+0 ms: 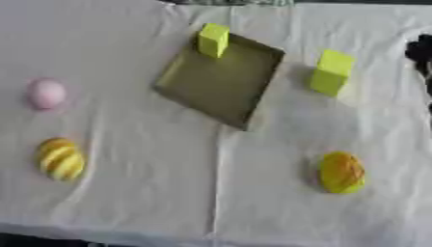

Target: Pick up objects on the table and place them in the box.

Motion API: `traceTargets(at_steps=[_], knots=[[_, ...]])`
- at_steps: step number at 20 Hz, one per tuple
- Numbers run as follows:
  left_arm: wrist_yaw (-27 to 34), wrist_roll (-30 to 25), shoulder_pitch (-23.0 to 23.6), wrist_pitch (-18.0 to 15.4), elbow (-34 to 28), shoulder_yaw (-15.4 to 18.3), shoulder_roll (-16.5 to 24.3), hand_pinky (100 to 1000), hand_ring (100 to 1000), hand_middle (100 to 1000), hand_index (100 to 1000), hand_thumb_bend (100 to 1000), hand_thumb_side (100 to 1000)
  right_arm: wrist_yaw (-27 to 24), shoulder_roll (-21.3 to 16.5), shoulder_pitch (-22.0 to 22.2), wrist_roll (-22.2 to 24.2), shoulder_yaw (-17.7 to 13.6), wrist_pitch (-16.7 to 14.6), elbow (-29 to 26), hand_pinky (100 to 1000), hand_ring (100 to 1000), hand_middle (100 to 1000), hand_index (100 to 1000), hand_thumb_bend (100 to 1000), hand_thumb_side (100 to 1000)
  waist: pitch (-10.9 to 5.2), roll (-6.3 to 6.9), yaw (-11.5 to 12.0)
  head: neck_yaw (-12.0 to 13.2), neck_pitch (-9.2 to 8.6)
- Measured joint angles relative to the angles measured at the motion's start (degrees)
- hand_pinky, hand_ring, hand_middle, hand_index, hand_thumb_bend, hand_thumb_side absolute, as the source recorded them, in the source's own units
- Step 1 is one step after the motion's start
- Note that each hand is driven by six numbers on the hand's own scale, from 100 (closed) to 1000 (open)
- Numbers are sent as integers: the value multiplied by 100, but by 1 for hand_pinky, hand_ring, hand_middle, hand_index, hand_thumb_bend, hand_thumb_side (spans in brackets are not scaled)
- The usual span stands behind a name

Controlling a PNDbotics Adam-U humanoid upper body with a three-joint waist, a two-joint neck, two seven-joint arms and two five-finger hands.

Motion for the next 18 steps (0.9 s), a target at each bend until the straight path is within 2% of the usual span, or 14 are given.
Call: traceTargets(at_steps=[7, 9, 13, 14, 18], knots=[[0, 0, 0, 0, 0, 0, -1, 810, 722, 686, 759, 100, 695, 47, 6, -10, 11, 0, 10, 1, 1000, 882, 790, 846, 100, 657, 0, 0, 0, -3, 0], [0, 0, 0, 0, 0, 0, -1, 810, 722, 686, 759, 100, 695, 195, -106, -74, 15, 6, 14, 3, 995, 892, 802, 855, 100, 641, 0, 0, 3, -8, 0], [0, -2, 0, 2, 0, 0, -1, 810, 722, 686, 759, 100, 695, 681, -518, -259, 63, 112, 98, 66, 993, 896, 806, 859, 100, 641, 0, 0, 13, -32, 0], [0, -3, -1, 3, 0, -1, -1, 810, 722, 686, 759, 100, 695, 800, -604, -286, 98, 162, 136, 91, 966, 932, 852, 898, 100, 657, 0, 0, 22, -44, 0], [0, -18, -2, 17, 0, -2, 1, 810, 721, 685, 759, 100, 694, 1693, -1600, -865, 588, 614, 435, 433, 943, 946, 874, 920, 100, 666, 0, 0, 71, -96, 0]])
